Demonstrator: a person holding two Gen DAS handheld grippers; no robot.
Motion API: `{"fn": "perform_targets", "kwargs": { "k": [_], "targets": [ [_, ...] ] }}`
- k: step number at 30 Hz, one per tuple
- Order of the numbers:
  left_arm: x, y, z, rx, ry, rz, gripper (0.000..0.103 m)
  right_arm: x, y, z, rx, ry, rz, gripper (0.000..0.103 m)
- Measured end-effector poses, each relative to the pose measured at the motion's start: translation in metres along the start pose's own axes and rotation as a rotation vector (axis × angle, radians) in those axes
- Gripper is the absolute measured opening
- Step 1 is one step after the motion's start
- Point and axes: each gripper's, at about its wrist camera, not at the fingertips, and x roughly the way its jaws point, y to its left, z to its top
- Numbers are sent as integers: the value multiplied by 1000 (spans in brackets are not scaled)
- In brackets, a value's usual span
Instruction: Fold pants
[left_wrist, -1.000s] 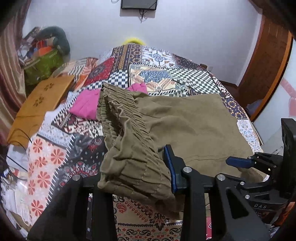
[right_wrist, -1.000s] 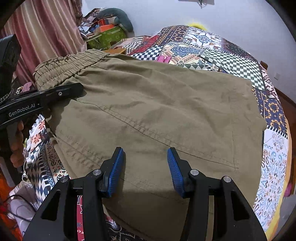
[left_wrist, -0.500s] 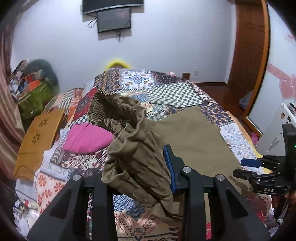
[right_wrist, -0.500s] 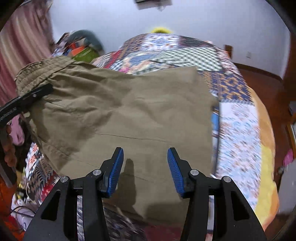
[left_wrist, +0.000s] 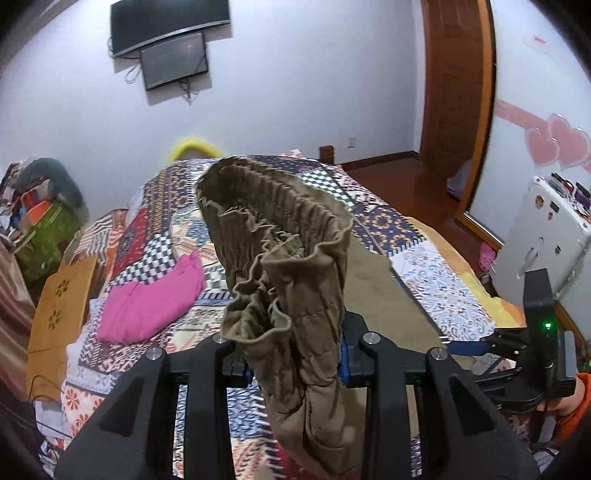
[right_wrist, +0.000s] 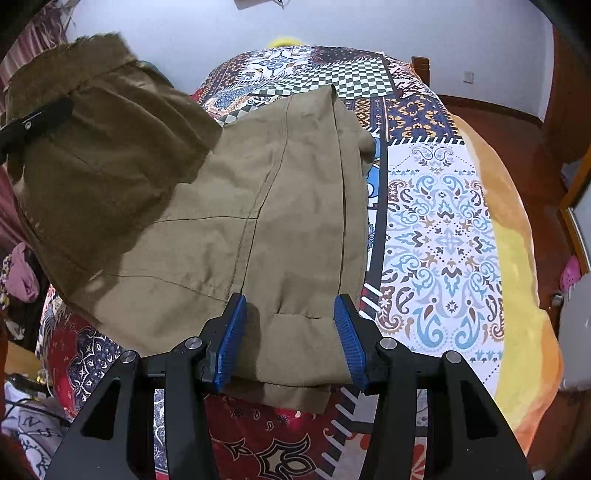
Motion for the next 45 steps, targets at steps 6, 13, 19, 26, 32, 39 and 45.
{"fn": "perform_targets", "kwargs": {
  "k": [6,13,19,26,32,39,45],
  "targets": [
    [14,-26,6,37,31,-60,31,-5,-5,-2,19,-12,19,46],
    [35,-55,5,76,91,-125,30,-18,-13,-5,38,-49,19,46],
    [49,-76,-2,105,154,-175,30,-28,-26,-8,87,-82,13,46],
    [65,-97,-16,154,226,-202,30,-31,-40,-4,127,-100,-4,46],
    [78,-104,-23,132,292,-244,42,-33,-45,-3,139,-110,-10,46],
    [84,-111,-29,124,336,-262,56,-38,-49,-3,143,-127,-28,46],
    [74,-108,-26,90,327,-281,63,-46,-53,-4,155,-144,-45,46]
  ]
}}
